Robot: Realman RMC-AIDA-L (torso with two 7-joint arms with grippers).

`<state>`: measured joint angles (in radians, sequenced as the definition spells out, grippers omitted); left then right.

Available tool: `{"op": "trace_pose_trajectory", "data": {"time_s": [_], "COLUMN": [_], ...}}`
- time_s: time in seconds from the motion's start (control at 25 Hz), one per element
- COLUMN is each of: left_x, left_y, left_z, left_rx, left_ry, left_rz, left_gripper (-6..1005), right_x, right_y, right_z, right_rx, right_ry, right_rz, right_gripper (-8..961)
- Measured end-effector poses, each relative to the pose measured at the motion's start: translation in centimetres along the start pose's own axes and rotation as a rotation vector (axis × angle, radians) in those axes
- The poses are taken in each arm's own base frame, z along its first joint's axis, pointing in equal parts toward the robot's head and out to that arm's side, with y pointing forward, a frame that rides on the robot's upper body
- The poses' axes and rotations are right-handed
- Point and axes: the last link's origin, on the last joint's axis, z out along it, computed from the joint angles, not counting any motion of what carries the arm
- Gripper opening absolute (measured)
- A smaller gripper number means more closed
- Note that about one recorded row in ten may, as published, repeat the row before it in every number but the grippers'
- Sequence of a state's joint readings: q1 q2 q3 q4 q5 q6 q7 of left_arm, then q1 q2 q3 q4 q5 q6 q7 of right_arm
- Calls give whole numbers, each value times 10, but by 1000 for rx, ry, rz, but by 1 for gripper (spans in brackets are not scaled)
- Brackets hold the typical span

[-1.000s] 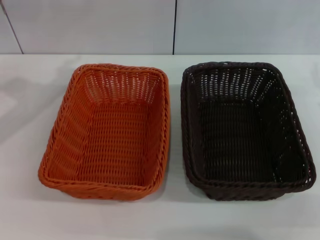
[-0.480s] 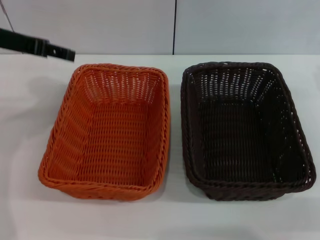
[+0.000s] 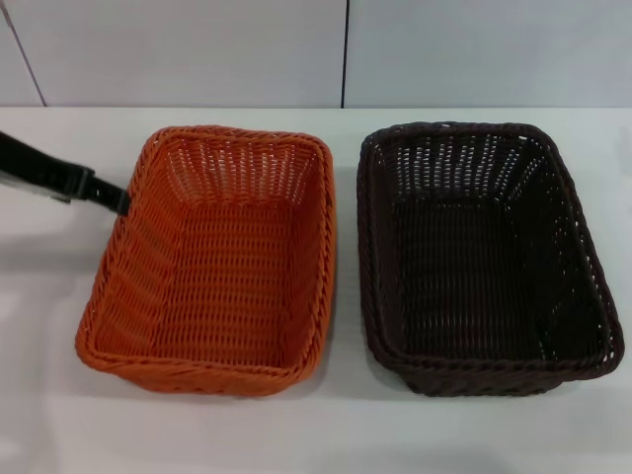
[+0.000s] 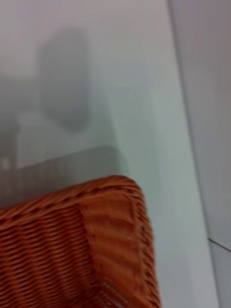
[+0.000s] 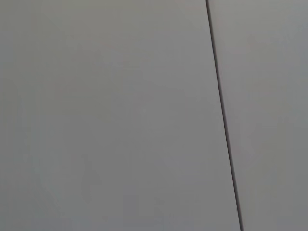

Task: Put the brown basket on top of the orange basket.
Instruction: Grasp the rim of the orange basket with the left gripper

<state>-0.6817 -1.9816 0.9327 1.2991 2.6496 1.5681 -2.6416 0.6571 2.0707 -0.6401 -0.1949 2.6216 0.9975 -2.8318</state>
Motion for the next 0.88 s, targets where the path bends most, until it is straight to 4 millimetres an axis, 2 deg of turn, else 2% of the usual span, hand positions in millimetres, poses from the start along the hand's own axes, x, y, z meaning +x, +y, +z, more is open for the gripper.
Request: {"op": "trace_pose_trajectory", "data": {"time_s": [0.08,0.12,0.2,0.4,0.52,0.68,0.72,0.88], "left_x": [0,-10,-16,-21,-31,-34,-39,-40], "left_y": [0,-1,0,2,2,2,2,4], "left_z": [0,8,16,21,33,38,47,52], "left_rx": [0,4,-12,-25,-41,-47,-58,-63], "left_ry": [0,-55,-85,-101,-133,-145,-162,-170], "left_rz": [0,-30,-58,-75,-110,-122,-134,-131], "left_gripper": [746,743,737,723,715,704,701,690], "right_x": [0,-1,-1,-2,-2,-2,-2,-2], "right_y": [1,2,5,7,7,9,9,8], "right_z": [1,1,3,4,5,5,5,4], "right_rx": [-2,-6,-16,-23,-26,-33,-33,-32], "right_ry": [-1,-1,-3,-5,-5,-4,-3,-2], "right_rz": [0,-1,-3,-4,-4,-8,-8,-9], "right_gripper": [667,667,667,667,667,667,667,666]}}
